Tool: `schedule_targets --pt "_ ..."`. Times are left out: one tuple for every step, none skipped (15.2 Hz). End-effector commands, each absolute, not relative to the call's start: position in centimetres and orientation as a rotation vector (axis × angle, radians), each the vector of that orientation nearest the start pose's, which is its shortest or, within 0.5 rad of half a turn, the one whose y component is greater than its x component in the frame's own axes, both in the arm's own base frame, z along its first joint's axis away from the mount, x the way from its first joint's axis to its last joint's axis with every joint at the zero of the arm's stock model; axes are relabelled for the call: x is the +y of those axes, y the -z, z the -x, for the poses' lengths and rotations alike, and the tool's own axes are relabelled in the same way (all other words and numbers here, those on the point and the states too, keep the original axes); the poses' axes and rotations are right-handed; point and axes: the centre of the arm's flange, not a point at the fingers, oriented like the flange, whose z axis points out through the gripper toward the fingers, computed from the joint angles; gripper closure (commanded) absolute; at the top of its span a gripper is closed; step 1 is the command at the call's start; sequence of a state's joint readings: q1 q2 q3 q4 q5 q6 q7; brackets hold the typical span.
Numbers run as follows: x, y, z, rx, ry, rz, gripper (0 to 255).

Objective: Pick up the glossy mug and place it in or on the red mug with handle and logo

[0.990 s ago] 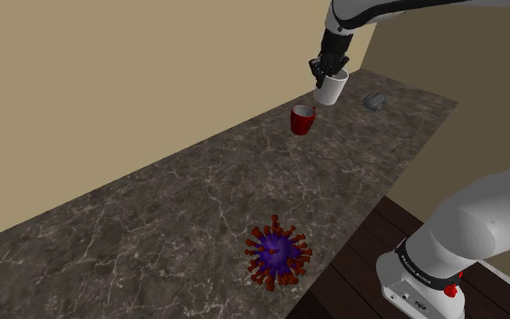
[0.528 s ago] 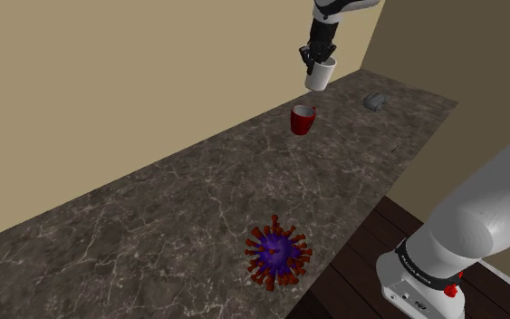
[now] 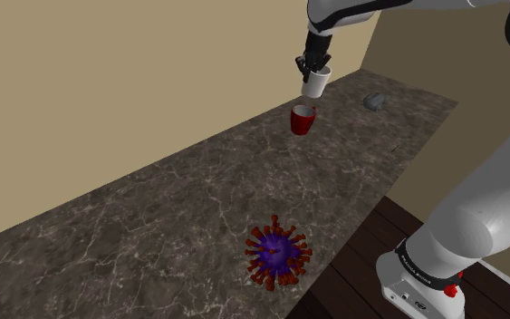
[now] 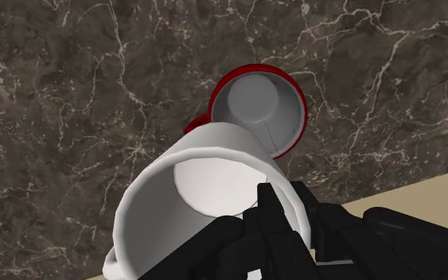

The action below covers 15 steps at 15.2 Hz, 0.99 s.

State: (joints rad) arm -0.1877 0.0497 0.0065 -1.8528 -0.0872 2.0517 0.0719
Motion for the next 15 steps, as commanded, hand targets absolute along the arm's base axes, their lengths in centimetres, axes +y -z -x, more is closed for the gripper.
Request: schedule_targets --pt "-11.1 -49.4 -58.0 0.352 0.234 3.202 255" --pt "-11.1 -48.8 -58.0 0.352 0.234 3.202 255" --pt "-11.1 -48.3 -58.0 0.352 0.234 3.202 255" --pt "-11.1 -47.8 -58.0 0.352 0.234 3.202 255" --pt "-11.1 -47.3 -58.0 0.352 0.234 3.202 255" --pt "-11.1 -46.7 -58.0 0.352 0.234 3.202 255" --pt "-11.1 -46.2 -58.0 0.352 0.234 3.202 255" --pt "-11.1 -45.7 -58.0 0.352 0.234 3.202 255" --pt "-11.1 -45.1 -58.0 0.352 0.234 3.202 255" --pt "-11.1 -44.8 -58.0 0.352 0.234 3.202 255" --pt "-11.1 -44.8 -58.0 0.351 0.234 3.202 255" --pt "-11.1 -44.8 -58.0 0.352 0.234 3.202 255" --pt "-11.1 -44.8 -58.0 0.352 0.234 3.202 255" --pt "-11.1 -44.8 -58.0 0.352 0.234 3.202 255" --pt "-11.1 -44.8 -58.0 0.352 0.234 3.202 255"
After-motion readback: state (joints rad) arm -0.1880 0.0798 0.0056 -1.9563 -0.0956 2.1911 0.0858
